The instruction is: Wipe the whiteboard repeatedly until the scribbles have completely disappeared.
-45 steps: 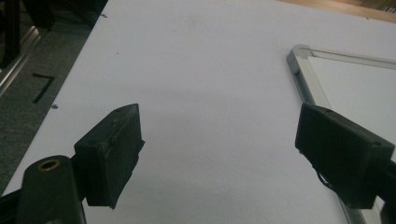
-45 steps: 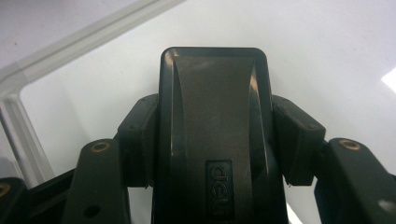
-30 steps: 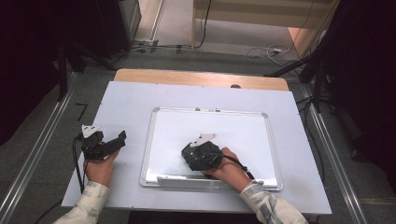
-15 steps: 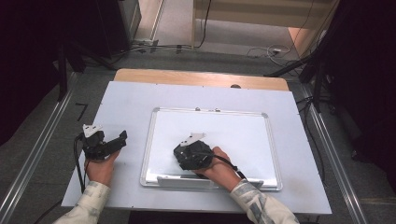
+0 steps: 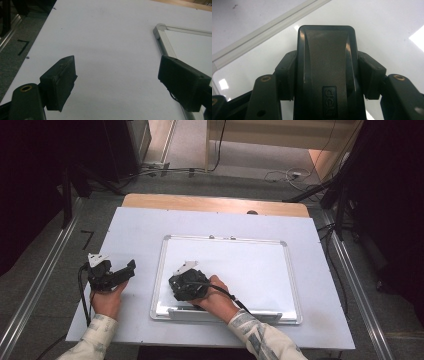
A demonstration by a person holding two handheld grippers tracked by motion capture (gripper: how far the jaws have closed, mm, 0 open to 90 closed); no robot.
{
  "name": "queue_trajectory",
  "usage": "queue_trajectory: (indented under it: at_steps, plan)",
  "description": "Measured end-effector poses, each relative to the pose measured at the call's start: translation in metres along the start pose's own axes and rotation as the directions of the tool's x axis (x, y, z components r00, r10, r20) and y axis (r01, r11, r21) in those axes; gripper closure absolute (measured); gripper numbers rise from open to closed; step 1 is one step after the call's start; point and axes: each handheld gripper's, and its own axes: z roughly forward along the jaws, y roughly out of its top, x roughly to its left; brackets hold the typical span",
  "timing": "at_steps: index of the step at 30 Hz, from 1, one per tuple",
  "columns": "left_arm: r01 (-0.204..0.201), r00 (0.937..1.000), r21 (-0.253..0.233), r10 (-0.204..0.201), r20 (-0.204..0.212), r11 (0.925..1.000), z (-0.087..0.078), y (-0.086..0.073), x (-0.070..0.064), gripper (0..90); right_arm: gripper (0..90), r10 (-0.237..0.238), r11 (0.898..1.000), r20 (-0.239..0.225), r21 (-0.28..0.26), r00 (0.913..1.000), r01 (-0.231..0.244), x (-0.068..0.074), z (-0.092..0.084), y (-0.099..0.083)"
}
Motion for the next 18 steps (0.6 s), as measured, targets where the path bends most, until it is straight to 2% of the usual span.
queue_trajectory:
  at_steps: [8,18]
  plan:
    - [0.003,1.0,0.0,-0.003,-0.001,1.0,-0.0008,0.0001,0.0008,15.2,38.9,-0.004,1.0,-0.002,-0.001,1.0,0.004,0.0017,0.0052,0.0068]
    - [0.008,1.0,-0.003,-0.008,-0.002,1.0,-0.0004,-0.0004,0.0021,15.2,38.9,0.002,1.0,-0.001,0.004,1.0,-0.002,-0.0048,-0.0016,-0.0016]
